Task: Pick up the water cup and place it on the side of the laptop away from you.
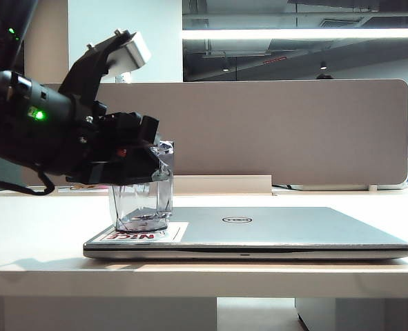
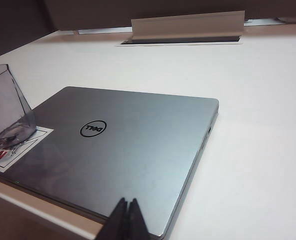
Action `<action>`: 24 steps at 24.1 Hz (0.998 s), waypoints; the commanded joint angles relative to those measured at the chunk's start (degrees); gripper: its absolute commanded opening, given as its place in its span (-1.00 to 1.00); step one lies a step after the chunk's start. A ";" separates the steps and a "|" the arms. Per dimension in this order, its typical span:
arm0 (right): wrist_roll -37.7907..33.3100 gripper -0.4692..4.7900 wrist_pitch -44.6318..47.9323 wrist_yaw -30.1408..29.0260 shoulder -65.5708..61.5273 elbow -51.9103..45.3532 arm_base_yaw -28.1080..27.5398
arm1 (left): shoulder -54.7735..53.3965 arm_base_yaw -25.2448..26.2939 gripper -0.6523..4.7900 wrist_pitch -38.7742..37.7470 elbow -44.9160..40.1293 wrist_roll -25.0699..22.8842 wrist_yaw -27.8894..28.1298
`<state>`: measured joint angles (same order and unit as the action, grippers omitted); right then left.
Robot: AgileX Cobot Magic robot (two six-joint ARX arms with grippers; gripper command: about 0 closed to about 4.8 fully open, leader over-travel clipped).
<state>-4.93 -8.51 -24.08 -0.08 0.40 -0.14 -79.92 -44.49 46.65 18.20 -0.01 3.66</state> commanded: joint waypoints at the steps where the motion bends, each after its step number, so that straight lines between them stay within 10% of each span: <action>1: -0.02 -0.85 0.66 -0.04 0.07 -0.22 0.04 | 0.07 -0.04 -0.47 1.03 0.31 0.00 -1.11; 24: -0.02 -0.85 0.66 -0.09 0.07 -0.22 0.04 | -5.66 -0.04 -0.59 7.87 0.70 0.00 -2.38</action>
<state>-4.93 -8.51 -24.10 -0.08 0.40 -0.14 -85.69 -44.47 53.54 18.63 -0.01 1.56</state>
